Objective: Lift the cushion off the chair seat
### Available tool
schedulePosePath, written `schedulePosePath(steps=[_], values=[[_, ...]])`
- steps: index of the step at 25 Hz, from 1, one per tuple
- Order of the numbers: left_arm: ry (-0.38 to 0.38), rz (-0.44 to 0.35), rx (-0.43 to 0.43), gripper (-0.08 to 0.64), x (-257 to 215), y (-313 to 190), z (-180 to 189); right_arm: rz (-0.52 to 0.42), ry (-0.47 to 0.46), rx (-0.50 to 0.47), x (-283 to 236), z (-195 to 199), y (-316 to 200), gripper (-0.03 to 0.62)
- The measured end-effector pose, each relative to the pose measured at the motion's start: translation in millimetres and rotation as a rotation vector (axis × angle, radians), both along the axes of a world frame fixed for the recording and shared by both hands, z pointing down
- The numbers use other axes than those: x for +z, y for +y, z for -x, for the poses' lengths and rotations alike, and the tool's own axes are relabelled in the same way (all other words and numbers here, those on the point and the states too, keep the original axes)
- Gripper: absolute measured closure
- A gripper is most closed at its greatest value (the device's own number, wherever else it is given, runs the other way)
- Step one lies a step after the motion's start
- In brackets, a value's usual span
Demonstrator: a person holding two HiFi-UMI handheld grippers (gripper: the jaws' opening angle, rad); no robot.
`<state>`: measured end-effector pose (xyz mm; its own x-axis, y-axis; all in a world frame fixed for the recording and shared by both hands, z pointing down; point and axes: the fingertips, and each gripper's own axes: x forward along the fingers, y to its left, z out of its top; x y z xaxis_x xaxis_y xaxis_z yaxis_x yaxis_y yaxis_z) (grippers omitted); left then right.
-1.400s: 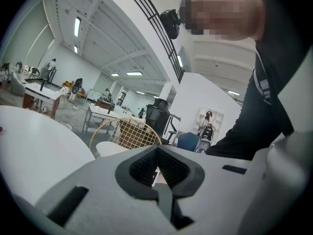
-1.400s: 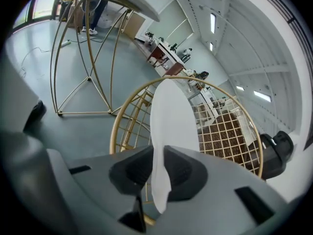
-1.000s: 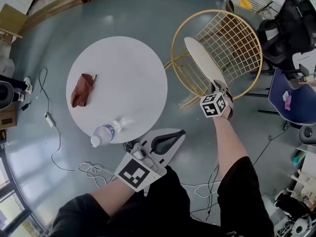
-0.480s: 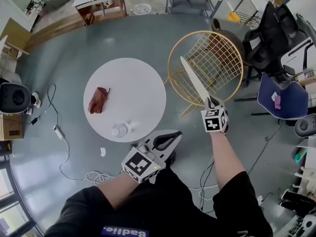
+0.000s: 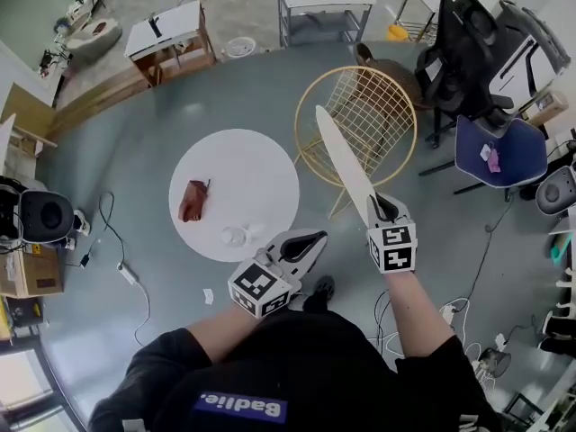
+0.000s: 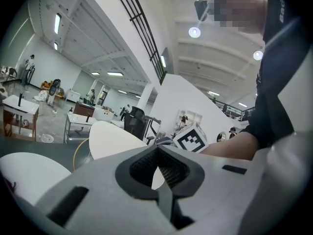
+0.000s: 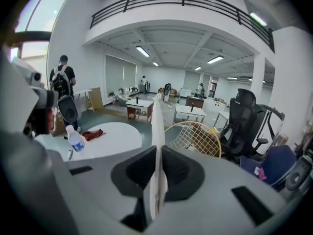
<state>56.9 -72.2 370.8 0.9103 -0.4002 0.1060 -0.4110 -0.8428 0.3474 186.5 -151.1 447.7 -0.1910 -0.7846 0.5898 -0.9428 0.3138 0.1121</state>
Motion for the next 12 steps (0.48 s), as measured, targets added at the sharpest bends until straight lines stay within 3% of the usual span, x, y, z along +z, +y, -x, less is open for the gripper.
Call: schedulePosePath(steps=[12], values=[[0.004, -0.068, 0.045, 0.557, -45.0, 10.1, 8.0, -0.122, -0.246, -0.075, -98.1, 68.6, 73.0, 0.546]])
